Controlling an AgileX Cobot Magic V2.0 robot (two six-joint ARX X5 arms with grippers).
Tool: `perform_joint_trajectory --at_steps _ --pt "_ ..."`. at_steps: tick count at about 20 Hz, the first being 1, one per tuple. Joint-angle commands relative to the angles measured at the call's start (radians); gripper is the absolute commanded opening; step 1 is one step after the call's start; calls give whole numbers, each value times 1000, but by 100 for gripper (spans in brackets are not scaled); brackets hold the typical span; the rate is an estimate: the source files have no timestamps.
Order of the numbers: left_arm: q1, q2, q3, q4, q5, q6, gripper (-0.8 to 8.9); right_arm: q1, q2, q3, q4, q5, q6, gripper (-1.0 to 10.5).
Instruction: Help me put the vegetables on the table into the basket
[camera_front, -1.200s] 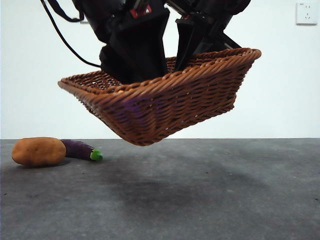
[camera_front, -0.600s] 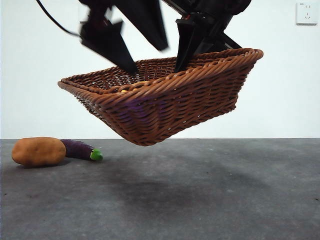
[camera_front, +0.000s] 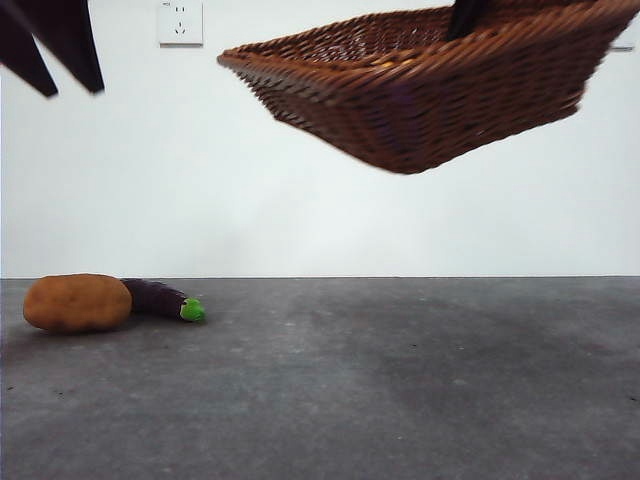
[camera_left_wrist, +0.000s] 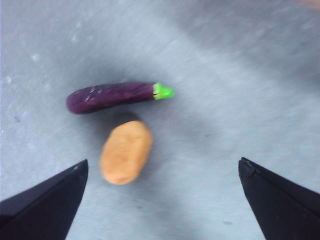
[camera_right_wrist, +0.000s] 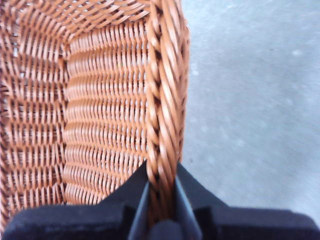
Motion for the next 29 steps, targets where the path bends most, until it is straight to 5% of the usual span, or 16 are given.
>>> perform_joint_trajectory --at_steps 1,11,23,24,26,29 --pt "40 80 0 35 3 82 506 -12 -28 3 -2 -20 -29 -16" --pt "123 384 2 161 4 191 507 -22 -55 3 -18 -64 -66 -16" --pt "136 597 7 275 29 179 496 -22 -55 3 -14 -79 -83 -16" --pt "141 600 7 289 29 158 437 -22 -55 3 -14 -79 -83 -16" --pt "143 600 7 310 29 128 172 -22 -55 3 -14 -79 -82 -16" --pt "143 600 7 285 30 116 -5 -22 -54 3 -14 -79 -82 -16"
